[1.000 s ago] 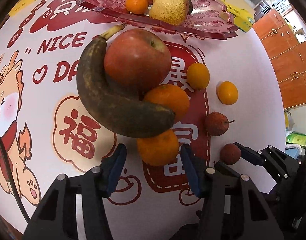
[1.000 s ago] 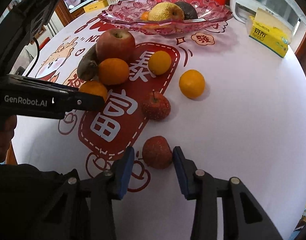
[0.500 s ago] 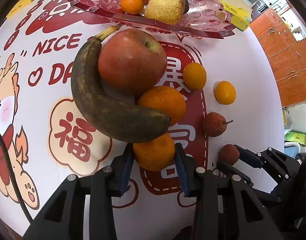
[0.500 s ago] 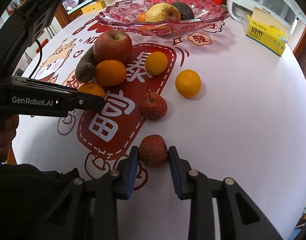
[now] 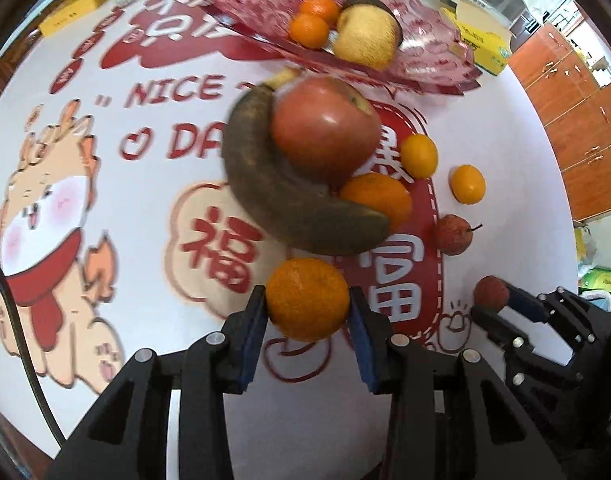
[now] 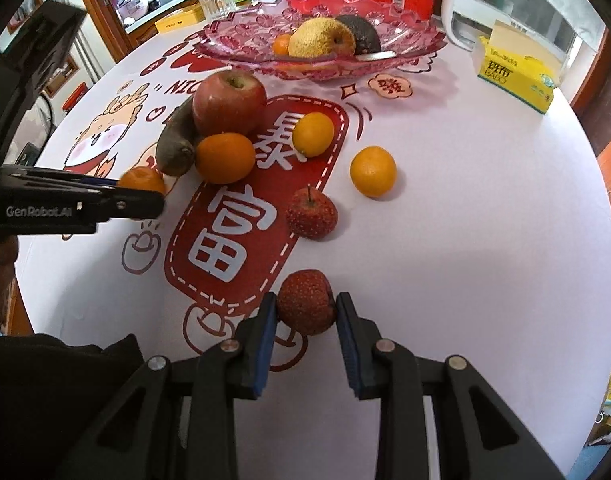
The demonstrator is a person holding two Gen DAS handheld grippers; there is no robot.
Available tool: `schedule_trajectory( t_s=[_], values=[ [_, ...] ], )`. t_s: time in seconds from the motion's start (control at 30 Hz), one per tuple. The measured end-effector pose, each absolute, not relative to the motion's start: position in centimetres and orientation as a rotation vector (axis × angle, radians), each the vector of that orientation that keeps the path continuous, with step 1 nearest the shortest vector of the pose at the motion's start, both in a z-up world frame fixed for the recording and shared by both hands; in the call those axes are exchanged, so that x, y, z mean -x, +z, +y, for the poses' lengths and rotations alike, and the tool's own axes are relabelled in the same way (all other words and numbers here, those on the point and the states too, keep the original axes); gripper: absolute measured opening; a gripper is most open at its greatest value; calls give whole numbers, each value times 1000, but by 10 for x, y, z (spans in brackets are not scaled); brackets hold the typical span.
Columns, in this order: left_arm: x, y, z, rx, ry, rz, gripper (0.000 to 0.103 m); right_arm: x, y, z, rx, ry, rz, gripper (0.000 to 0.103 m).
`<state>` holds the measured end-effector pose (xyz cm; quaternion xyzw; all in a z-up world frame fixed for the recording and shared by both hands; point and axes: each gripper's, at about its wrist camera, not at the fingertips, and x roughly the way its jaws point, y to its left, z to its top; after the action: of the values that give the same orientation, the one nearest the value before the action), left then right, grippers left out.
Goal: Organize fruits
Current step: 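Carry the orange and lychee toward the pink glass bowl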
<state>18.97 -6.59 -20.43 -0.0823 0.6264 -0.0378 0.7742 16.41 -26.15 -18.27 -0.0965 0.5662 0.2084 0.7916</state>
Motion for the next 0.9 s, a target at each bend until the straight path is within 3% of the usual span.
schedule_trajectory(
  t_s=[0.43, 0.9],
  values=[
    [-202, -156, 3, 138, -19, 1259, 38, -196, -135, -260, 123, 329, 1108, 30],
    [-274, -108, 26, 18, -99, 1136, 38, -259, -100, -240, 21, 276, 1053, 30]
  ],
)
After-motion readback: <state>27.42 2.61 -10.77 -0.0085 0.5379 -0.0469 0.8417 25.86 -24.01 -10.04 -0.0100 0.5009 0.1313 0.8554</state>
